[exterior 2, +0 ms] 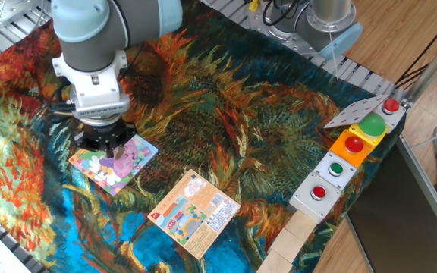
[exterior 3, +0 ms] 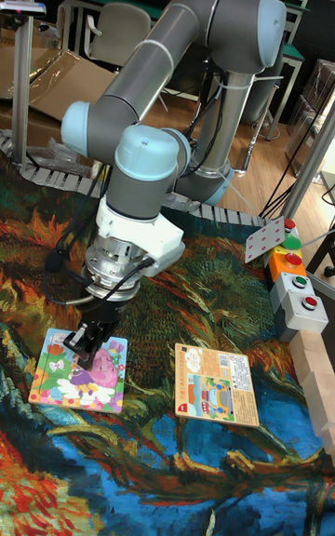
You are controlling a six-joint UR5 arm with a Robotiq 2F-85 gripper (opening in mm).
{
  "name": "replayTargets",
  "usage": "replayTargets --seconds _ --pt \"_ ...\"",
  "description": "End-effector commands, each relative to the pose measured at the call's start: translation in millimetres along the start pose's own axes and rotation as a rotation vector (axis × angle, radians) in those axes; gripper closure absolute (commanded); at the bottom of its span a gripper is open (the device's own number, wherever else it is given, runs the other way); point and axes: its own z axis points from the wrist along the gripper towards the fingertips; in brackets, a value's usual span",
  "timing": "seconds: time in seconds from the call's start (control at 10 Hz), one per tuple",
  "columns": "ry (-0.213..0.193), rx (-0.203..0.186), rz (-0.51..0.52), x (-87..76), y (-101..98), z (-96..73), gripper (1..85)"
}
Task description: Assemble one piece of a puzzle
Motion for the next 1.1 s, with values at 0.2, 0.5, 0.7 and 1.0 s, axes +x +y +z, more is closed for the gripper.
replayTargets --seconds 0.2,0.5,0.7,1.0 --pt "-0.018 -0.002 0.009 -5.0 2.8 1.6 84.3" --pt "-0.024 0.005 0.012 -10.5 3.9 4.5 84.3" --pt "-0.024 0.007 0.009 -11.2 4.1 5.8 84.3" --pt "-0.020 0.016 0.005 -7.8 5.9 9.6 84.3"
